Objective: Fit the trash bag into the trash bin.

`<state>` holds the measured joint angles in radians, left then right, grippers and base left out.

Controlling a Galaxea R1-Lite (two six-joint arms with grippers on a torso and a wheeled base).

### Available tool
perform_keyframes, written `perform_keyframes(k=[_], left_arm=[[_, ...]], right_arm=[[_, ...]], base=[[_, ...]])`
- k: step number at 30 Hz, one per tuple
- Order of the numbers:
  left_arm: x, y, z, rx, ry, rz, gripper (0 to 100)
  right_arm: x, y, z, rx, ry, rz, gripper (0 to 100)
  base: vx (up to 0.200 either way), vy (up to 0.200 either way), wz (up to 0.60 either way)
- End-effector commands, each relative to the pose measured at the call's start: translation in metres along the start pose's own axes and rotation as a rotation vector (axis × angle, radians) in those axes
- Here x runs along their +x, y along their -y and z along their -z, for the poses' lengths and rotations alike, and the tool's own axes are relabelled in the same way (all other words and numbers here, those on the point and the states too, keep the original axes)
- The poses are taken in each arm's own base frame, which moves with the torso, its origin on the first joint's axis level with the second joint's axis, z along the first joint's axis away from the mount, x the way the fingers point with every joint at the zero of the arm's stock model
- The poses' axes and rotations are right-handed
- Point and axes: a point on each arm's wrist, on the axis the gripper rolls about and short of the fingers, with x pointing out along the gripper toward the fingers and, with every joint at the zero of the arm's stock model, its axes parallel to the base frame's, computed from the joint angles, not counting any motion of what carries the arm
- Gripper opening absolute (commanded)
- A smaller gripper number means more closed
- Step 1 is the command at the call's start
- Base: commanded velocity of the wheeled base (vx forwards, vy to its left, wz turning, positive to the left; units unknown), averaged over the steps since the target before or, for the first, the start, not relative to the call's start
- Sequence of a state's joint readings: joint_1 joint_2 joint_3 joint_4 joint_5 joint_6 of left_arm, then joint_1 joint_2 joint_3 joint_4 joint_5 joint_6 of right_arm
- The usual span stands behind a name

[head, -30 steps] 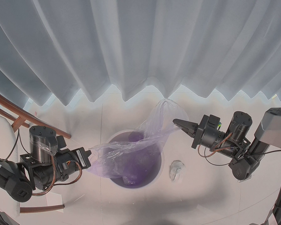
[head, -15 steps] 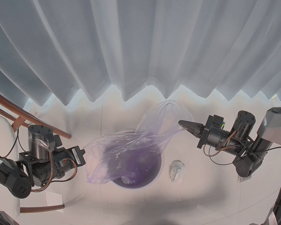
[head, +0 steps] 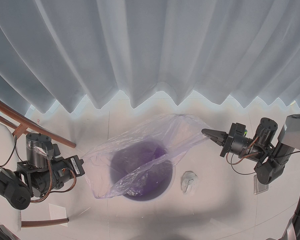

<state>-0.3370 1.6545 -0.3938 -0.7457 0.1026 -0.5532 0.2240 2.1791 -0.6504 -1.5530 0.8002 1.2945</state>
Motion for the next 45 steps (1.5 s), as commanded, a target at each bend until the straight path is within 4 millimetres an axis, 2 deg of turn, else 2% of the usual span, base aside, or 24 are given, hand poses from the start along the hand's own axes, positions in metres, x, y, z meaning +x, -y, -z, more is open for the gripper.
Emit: perform_keyframes(k=[1,8,9,10,11,12,13,15,17,18,22,25,34,37,38,40,41,45], left_arm=[[-0.002,0.002,0.004,0.009,-0.012,0.008,0],[-0.005,-0.001,-0.001,0.026,0.017,0.004,0],[-0.006,0.000,-0.001,0.030,0.019,0.010,0],[-0.006,0.000,-0.001,0.030,0.019,0.010,0],[-0.007,0.001,-0.001,0.033,0.019,0.013,0],[-0.007,0.001,-0.001,0.033,0.019,0.013,0],[-0.009,0.001,-0.002,0.033,0.026,0.015,0],[-0.013,0.002,-0.004,0.031,0.039,0.023,0],[-0.014,0.002,-0.005,0.031,0.040,0.027,0],[-0.016,0.003,-0.004,0.034,0.040,0.034,0],[-0.018,0.005,-0.003,0.038,0.040,0.041,0],[-0.017,0.005,-0.003,0.039,0.040,0.044,0],[-0.018,0.007,0.001,0.047,0.030,0.054,0],[-0.018,0.007,0.001,0.047,0.030,0.054,0],[-0.018,0.007,0.001,0.046,0.029,0.052,0],[-0.017,0.007,0.001,0.047,0.025,0.050,0],[-0.017,0.007,0.001,0.047,0.025,0.047,0],[-0.015,0.007,0.002,0.049,0.025,0.042,0]], right_arm=[[0.002,-0.001,0.004,-0.008,-0.015,-0.010,0],[0.002,-0.002,0.004,-0.004,-0.008,-0.012,0],[0.002,-0.004,0.004,0.008,-0.008,-0.014,100],[0.002,-0.004,0.004,0.008,-0.008,-0.014,100],[-0.001,-0.018,0.007,0.026,-0.014,-0.034,100],[-0.002,-0.024,0.009,0.037,-0.019,-0.042,100],[-0.003,-0.040,0.019,0.074,-0.045,-0.068,100],[-0.004,-0.060,0.030,0.120,-0.075,-0.103,100],[-0.004,-0.068,0.034,0.138,-0.090,-0.116,100],[-0.002,-0.080,0.046,0.165,-0.130,-0.138,100],[0.005,-0.083,0.067,0.197,-0.204,-0.123,100],[0.011,-0.082,0.074,0.228,-0.239,-0.090,100],[0.011,-0.075,0.073,0.108,-0.228,-0.066,100],[0.000,-0.066,0.054,-0.004,-0.153,-0.048,100],[-0.007,-0.065,0.041,-0.052,-0.106,-0.042,100],[-0.014,-0.069,0.029,-0.067,-0.066,-0.036,100],[-0.017,-0.075,0.025,-0.073,-0.053,-0.039,100],[-0.017,-0.081,0.021,-0.055,-0.052,-0.015,100]], base=[[0.000,0.000,0.00],[0.000,0.000,0.00],[0.000,0.000,0.00],[0.000,0.000,0.00],[0.000,0.000,0.00],[0.000,0.000,0.00],[0.000,0.000,0.00],[0.000,0.000,0.00],[0.000,0.000,0.00],[0.000,0.000,0.00],[0.000,0.000,0.00],[0.000,0.000,0.00],[0.000,0.000,0.00],[0.000,0.000,0.00],[0.000,0.000,0.00],[0.000,0.000,0.00],[0.000,0.000,0.00],[0.000,0.000,0.00]])
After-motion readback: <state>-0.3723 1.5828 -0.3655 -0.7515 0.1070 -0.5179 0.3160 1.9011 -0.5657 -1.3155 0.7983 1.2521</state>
